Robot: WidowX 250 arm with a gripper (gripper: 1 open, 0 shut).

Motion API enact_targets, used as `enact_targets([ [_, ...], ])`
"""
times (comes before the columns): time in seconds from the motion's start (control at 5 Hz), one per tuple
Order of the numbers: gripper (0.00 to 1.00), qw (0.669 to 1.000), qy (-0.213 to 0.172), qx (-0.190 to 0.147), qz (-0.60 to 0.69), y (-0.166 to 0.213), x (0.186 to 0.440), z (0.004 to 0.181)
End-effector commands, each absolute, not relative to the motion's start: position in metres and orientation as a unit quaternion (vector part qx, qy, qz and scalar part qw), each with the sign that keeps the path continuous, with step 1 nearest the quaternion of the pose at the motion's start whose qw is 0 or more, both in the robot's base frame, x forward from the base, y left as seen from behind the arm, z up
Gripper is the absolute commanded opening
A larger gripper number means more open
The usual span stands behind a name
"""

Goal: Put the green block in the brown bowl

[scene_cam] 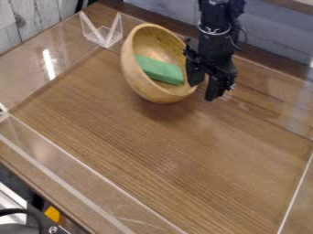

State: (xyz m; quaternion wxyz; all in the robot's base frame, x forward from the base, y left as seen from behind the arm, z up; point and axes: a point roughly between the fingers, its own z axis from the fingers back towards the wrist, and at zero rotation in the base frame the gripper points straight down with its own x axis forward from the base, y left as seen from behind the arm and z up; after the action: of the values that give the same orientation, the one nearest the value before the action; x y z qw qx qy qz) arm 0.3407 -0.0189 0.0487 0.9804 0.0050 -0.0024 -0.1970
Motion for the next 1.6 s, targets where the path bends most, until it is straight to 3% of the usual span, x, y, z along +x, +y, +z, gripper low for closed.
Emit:
enact_targets([
  [0.0, 0.0, 0.983, -0.03, 0.003, -0.179, -0.011, 0.354, 0.058],
  [0.2, 0.0, 0.986, -0.026, -0.001, -0.166, -0.004, 0.358, 0.048],
  [0.4, 1.0, 0.986, -0.024, -0.003, -0.164, 0.005, 0.365, 0.049],
  [0.6, 1.0, 0.987, -0.022, -0.005, -0.161, 0.014, 0.371, 0.05],
  [1.0, 1.0, 0.989, -0.02, -0.013, -0.148, 0.0, 0.356, 0.06],
  [1.4, 1.0, 0.983, -0.025, -0.018, -0.18, 0.022, 0.345, 0.062],
])
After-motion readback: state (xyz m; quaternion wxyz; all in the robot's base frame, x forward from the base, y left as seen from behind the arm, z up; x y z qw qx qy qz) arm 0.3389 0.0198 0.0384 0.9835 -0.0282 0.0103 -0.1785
